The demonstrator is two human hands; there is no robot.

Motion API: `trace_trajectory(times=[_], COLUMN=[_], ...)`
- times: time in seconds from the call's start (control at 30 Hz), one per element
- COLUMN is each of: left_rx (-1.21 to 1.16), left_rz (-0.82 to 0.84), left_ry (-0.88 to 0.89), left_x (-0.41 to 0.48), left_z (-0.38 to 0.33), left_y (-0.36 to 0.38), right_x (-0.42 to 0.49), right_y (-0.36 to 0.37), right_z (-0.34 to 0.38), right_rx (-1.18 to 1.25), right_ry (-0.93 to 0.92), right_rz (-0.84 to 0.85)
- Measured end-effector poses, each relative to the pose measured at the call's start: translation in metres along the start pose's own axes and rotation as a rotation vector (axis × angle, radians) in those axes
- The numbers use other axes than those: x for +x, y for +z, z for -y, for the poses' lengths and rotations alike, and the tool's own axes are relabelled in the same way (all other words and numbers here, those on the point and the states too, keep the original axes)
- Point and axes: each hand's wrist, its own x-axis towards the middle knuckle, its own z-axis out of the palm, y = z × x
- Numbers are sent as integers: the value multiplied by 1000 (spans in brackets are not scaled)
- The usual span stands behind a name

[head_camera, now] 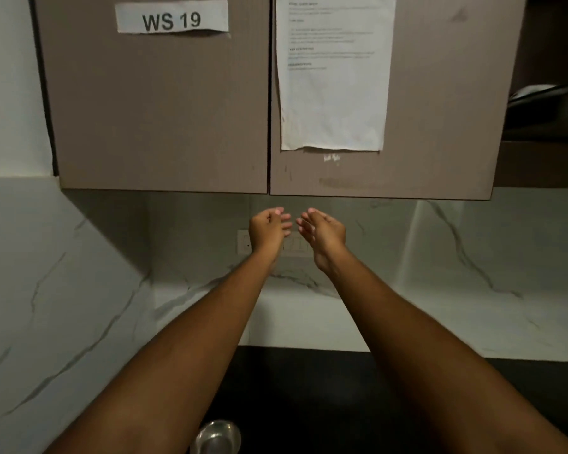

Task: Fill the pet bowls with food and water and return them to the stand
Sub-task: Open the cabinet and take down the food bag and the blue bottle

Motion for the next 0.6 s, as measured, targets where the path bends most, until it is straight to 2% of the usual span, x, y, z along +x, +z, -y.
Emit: trace_trajectory(times=[0.4,0.6], left_rx=[-559,-689], left_rz=[52,-39], left_ry=[-306,-290], left_x=[34,4], left_z=[-32,-39], left_y=[11,9], right_x=[34,6], right_y=[29,19], right_z=[20,27], right_rx=[230,269], right_ry=[106,104], right_rz=[-55,17])
